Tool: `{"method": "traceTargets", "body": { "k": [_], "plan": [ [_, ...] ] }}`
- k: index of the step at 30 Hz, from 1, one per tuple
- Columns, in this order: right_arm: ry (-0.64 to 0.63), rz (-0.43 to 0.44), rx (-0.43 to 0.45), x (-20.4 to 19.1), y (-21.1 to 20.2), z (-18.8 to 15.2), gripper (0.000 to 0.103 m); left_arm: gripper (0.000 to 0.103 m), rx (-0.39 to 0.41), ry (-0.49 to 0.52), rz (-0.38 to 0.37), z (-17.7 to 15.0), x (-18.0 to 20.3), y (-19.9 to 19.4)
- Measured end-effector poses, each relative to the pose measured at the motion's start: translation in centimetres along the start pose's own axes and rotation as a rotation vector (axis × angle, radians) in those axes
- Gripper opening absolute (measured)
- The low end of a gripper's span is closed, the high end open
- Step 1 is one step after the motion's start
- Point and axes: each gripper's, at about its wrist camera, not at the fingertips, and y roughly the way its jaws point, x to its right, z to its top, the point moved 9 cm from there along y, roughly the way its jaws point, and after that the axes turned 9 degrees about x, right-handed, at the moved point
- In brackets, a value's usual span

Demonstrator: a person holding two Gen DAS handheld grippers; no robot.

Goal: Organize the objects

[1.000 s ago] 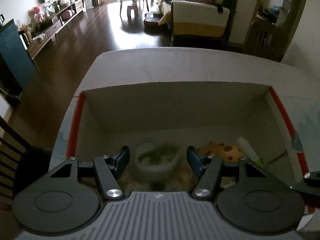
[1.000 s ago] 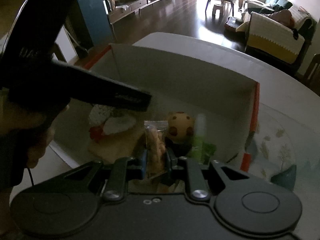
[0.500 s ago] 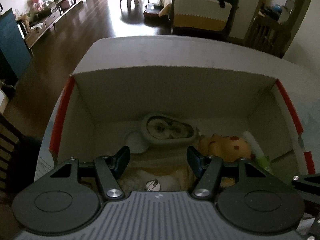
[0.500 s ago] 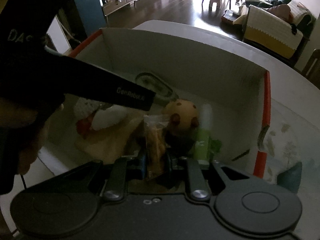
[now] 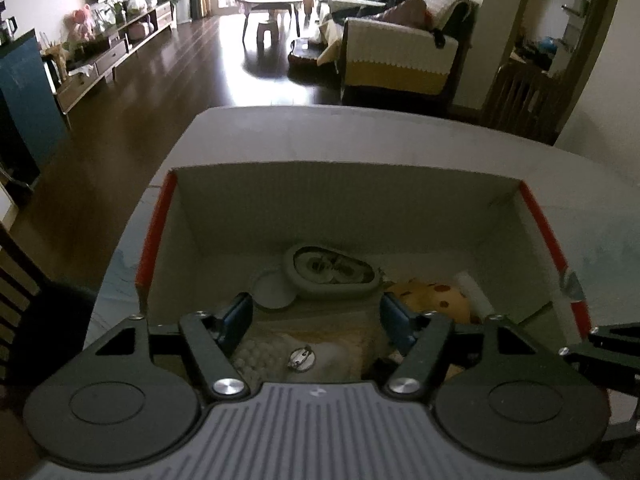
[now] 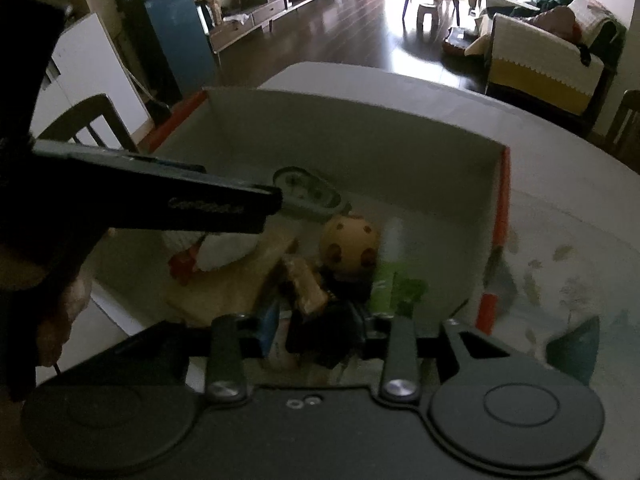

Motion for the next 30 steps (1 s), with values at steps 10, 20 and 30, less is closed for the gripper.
{"method": "traceTargets", "body": {
  "k": [10, 20, 30],
  "plan": [
    [0.014, 0.029, 0.078, 0.3, -3.1, 0.5, 0.054, 0.077, 0.075, 0.003, -0.03, 0.1, 0.5, -4.0],
    [-0.025, 0.079, 0.166, -0.1, -7.0, 0.6, 0.069, 0.081, 0.131, -0.003, -0.065, -1.1, 1.0, -7.8],
    [-0.029, 0.089, 0.248, 0.5, -10.2, 0.2, 0.08, 0.097, 0.172, -0.006, -0.065, -2.7, 1.6, -11.2]
  ]
}}
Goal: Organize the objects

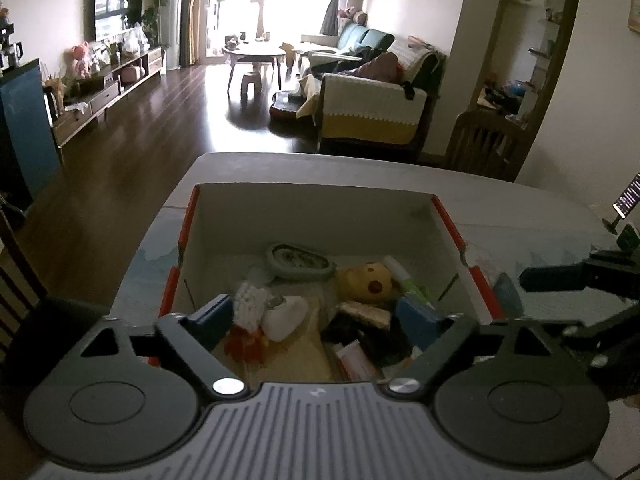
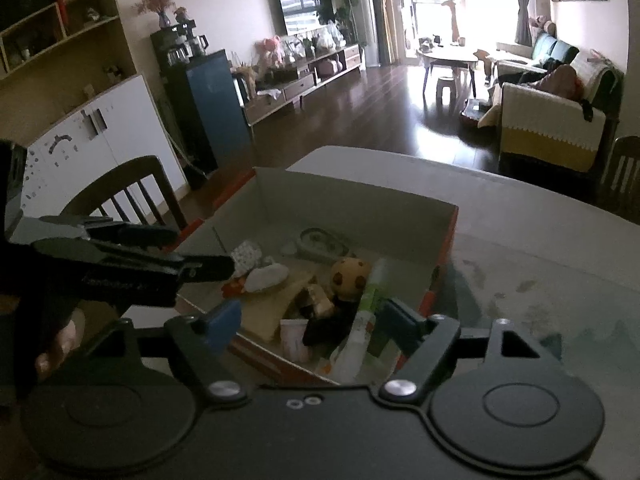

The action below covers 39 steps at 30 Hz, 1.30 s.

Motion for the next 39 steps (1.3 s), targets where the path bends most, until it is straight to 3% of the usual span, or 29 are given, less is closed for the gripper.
{"method": "traceTargets", "body": {
  "k": [6, 18, 39],
  "plan": [
    [-0.001, -0.006, 0.03, 0.1, -1.7, -0.1, 0.082, 0.103, 0.027, -0.008, -0.021, -0.4, 1.0, -1.7],
    [0.008, 0.001, 0.081, 0.4, -5.1, -0.8, 0.084, 0.103, 0.098, 0.024, -0.009, -1.0, 2.8, -5.1],
    [0.051, -0.046, 0.085, 1.8, -7.4, -3.9, 0.084, 0.103, 0.071, -0.005, 0.01, -3.1, 3.8, -6.5]
  ]
}}
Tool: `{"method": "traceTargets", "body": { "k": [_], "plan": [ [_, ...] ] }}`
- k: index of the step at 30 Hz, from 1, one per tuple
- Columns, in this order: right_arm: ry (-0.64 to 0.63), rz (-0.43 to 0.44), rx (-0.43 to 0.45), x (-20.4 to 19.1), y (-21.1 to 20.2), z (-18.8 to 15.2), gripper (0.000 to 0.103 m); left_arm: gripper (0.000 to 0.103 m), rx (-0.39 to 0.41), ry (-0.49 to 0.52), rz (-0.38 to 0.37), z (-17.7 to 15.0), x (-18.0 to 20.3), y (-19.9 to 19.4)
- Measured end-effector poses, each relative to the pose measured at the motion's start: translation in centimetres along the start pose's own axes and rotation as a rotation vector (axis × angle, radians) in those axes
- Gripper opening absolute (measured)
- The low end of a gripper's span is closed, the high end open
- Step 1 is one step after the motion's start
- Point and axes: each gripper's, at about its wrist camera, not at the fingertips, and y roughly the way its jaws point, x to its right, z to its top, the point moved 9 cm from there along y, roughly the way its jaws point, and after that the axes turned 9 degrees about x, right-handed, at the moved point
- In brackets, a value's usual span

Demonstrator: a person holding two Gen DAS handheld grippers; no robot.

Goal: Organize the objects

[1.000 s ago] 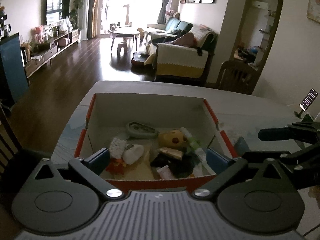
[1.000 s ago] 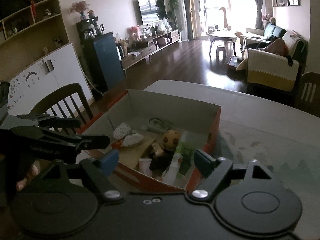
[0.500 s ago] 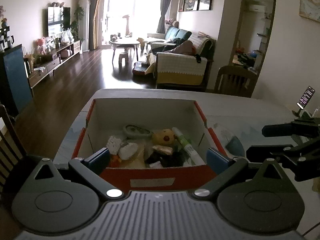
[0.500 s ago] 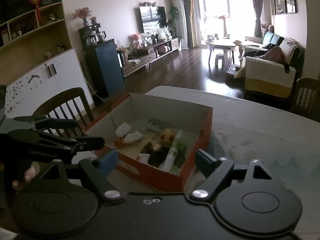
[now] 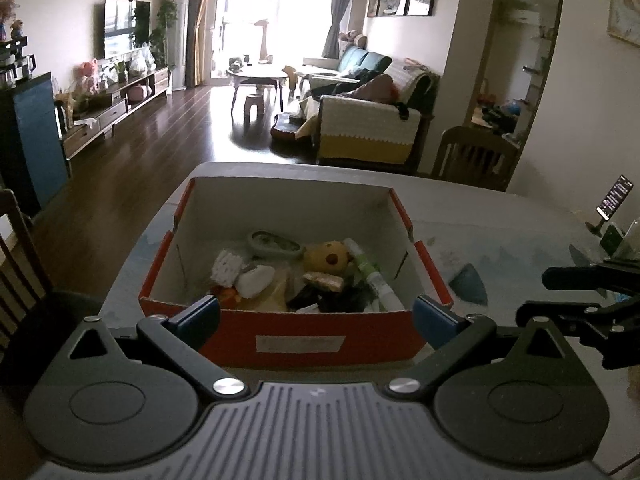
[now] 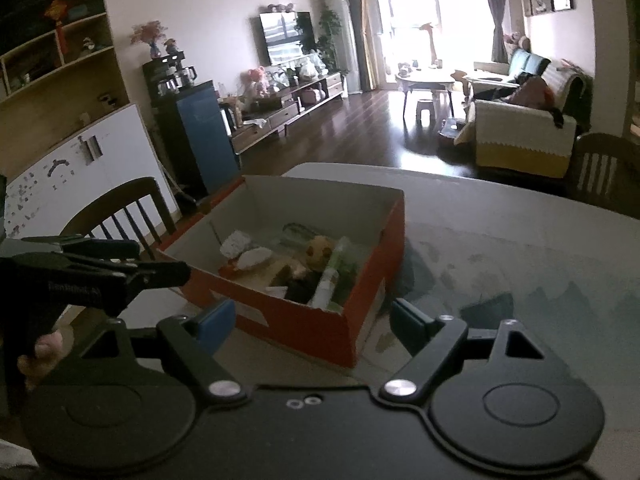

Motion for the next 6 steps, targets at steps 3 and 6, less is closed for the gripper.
{"method": "traceTargets", "body": {
  "k": [3, 6],
  "plan": [
    [0.01, -0.009, -0.003, 0.42, -0.11, -0.39, 0.084, 0.103, -0.004, 0.004, 0.003, -0.12, 0.04, -0.01],
    [0.018, -0.022, -0.004, 0.97, -0.14, -0.67, 0.084, 0.103, -0.008, 0.009, 0.004, -0.15, 0.18, 0.01]
  ]
}}
